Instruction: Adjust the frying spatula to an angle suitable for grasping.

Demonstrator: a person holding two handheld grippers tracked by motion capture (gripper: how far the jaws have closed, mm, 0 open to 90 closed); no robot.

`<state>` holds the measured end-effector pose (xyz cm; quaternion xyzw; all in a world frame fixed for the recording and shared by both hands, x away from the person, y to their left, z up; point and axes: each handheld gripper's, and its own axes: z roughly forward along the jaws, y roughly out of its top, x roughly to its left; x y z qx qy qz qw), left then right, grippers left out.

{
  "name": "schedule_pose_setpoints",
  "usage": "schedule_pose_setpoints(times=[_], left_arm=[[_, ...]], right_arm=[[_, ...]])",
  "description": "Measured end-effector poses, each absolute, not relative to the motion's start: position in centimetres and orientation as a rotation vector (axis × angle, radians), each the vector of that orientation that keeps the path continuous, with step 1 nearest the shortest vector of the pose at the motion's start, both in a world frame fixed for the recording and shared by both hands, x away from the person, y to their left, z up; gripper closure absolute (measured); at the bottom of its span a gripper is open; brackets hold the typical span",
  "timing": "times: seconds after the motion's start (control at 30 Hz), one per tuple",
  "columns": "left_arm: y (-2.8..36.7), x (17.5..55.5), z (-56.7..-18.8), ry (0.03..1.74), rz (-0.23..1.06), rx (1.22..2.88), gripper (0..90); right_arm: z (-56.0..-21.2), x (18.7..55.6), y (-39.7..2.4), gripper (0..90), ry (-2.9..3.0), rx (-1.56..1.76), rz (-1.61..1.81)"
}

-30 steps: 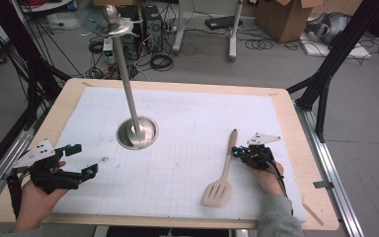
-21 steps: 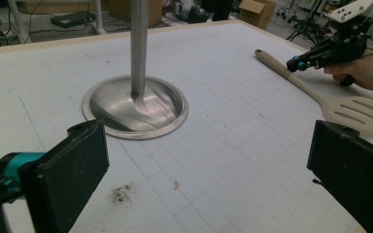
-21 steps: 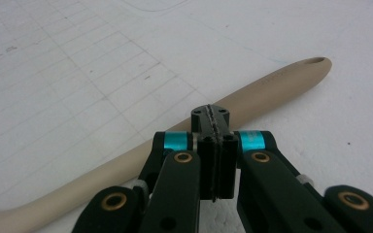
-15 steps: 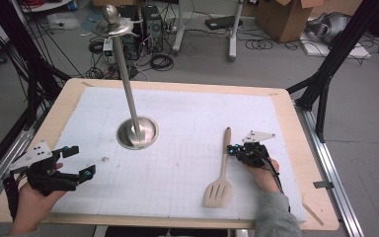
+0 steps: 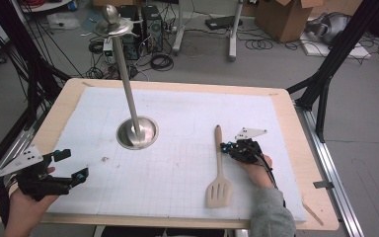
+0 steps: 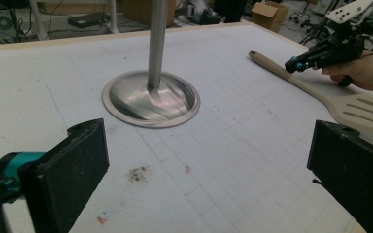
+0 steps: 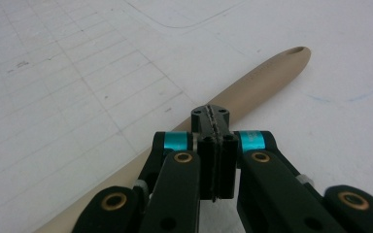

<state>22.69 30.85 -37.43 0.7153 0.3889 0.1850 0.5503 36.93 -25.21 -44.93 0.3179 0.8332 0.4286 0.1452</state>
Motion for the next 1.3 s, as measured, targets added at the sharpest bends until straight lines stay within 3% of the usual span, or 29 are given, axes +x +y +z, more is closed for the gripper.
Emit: schedule_pose_setpoints(times=[1.3], left_arm=[[32.9,20.1,-37.5,0.982,0.482,1.675,1.8]], right_arm=[[-44.9,38.7,-19.8,90.0,2.537,0.732,1.301]])
